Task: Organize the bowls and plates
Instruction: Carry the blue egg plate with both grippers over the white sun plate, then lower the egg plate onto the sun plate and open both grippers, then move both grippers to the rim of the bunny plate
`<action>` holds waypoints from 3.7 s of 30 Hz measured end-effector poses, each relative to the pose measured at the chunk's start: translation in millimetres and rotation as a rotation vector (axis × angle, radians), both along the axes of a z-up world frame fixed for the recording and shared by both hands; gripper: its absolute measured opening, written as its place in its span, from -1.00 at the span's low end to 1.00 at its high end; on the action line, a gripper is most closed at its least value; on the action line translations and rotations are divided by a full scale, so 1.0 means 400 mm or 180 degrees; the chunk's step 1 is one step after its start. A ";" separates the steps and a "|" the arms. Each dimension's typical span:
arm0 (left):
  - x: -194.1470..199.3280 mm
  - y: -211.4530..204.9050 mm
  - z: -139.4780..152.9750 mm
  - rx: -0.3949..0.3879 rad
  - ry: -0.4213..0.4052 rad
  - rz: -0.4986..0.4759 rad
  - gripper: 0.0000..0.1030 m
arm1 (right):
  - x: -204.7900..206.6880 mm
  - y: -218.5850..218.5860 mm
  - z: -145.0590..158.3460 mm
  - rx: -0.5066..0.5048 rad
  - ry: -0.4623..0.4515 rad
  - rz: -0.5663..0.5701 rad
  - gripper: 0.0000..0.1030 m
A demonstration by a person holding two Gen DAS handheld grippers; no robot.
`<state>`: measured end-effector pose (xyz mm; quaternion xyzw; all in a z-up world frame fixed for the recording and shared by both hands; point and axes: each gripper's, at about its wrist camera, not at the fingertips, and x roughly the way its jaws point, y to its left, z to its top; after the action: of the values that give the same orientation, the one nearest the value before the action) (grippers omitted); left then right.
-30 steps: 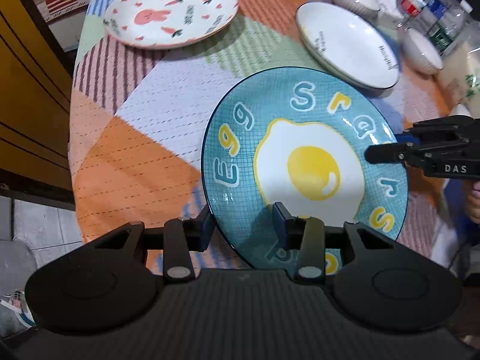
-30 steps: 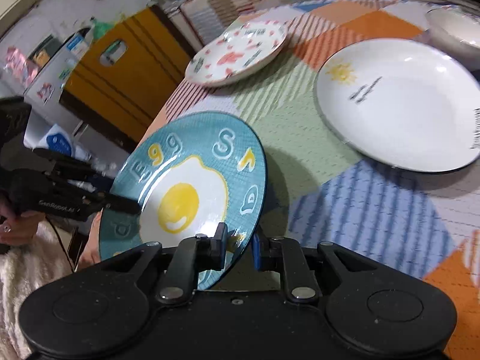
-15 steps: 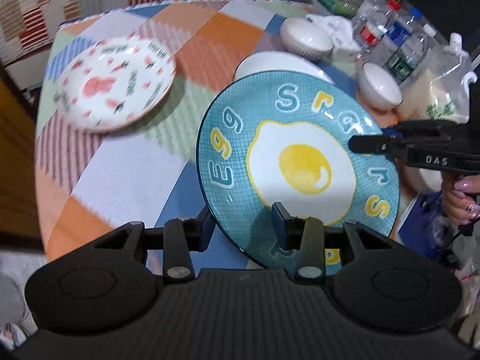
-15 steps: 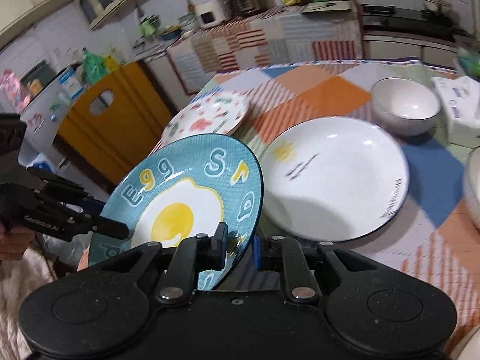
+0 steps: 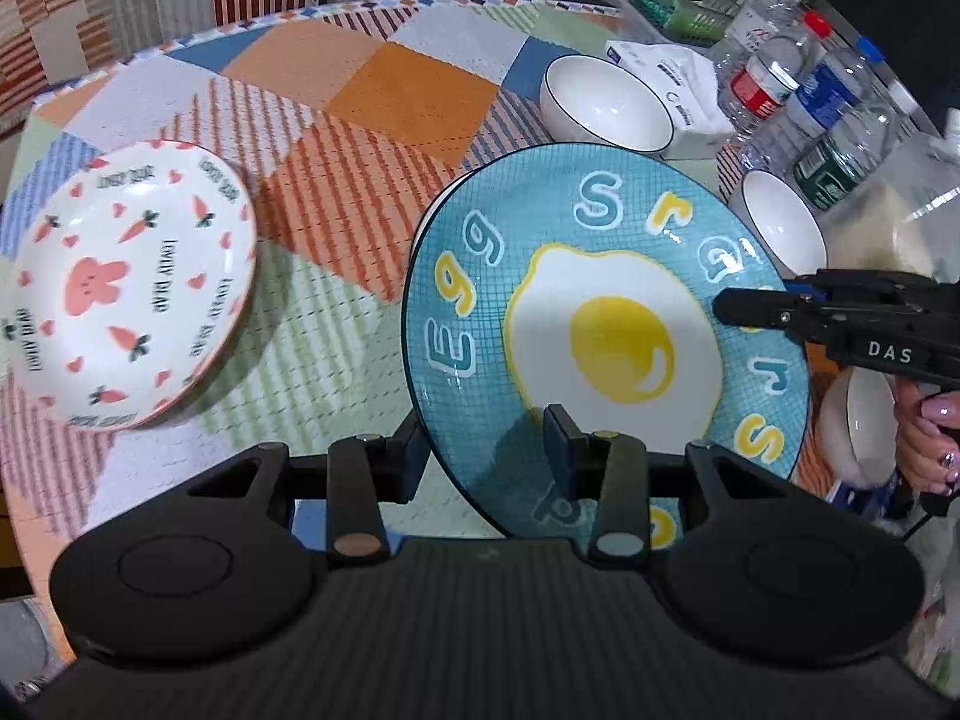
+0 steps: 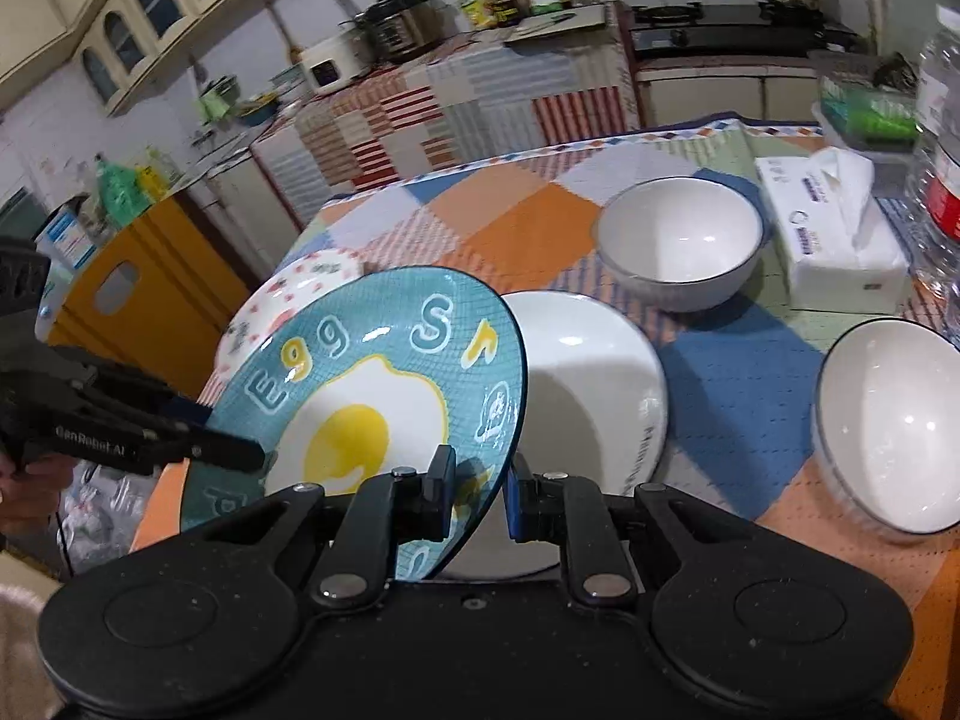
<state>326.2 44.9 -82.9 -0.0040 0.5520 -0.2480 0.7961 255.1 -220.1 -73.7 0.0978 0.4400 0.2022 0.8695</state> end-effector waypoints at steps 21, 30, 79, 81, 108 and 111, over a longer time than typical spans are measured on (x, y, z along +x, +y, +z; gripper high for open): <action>0.058 -0.068 -0.114 0.0175 0.0484 0.0117 -0.24 | 0.131 -0.046 -0.069 -0.0281 0.0249 0.0004 -0.58; 0.085 -0.068 -0.123 0.0220 0.0551 0.0252 -0.24 | 0.132 0.014 -0.077 -0.0702 0.0257 0.0038 -0.43; -0.147 0.119 0.198 0.0443 -0.0413 0.0449 -0.22 | -0.115 0.190 0.145 -0.1035 -0.0800 0.0194 0.07; -0.158 0.133 0.203 0.0432 -0.0419 0.0486 -0.21 | -0.128 0.207 0.161 -0.1003 -0.0843 0.0275 0.12; 0.004 0.396 0.134 0.0382 -0.0919 0.1186 0.76 | 0.176 0.431 0.106 -0.0399 -0.0414 0.0994 0.68; 0.080 0.408 0.078 0.0422 -0.0715 0.1124 0.76 | 0.248 0.458 0.069 -0.0518 -0.0049 0.1073 0.67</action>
<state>358.2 208.0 -51.6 -0.0207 0.4656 -0.0667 0.8822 354.2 -36.7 -46.3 -0.0495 0.4584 0.3095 0.8316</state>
